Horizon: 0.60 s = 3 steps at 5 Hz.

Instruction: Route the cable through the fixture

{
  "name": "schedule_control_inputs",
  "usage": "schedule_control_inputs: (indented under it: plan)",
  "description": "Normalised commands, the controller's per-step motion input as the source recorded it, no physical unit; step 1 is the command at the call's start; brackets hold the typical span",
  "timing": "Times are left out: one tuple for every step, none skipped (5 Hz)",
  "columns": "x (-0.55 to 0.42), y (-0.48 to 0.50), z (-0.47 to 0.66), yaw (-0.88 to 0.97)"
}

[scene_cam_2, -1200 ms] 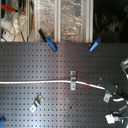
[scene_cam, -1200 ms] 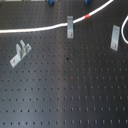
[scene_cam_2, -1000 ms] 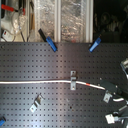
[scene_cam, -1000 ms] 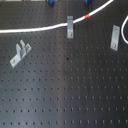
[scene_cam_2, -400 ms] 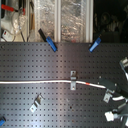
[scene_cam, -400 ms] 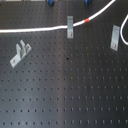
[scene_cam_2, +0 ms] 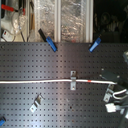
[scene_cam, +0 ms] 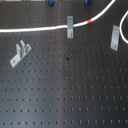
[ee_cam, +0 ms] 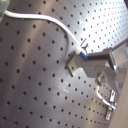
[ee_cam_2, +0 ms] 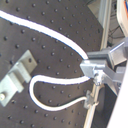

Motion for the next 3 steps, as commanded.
schedule_control_inputs:
  plan:
    - [-0.018,0.008,0.00,0.00]
    - [-0.695,0.117,0.03,0.39]
    - [0.000,0.000,0.00,-0.04]
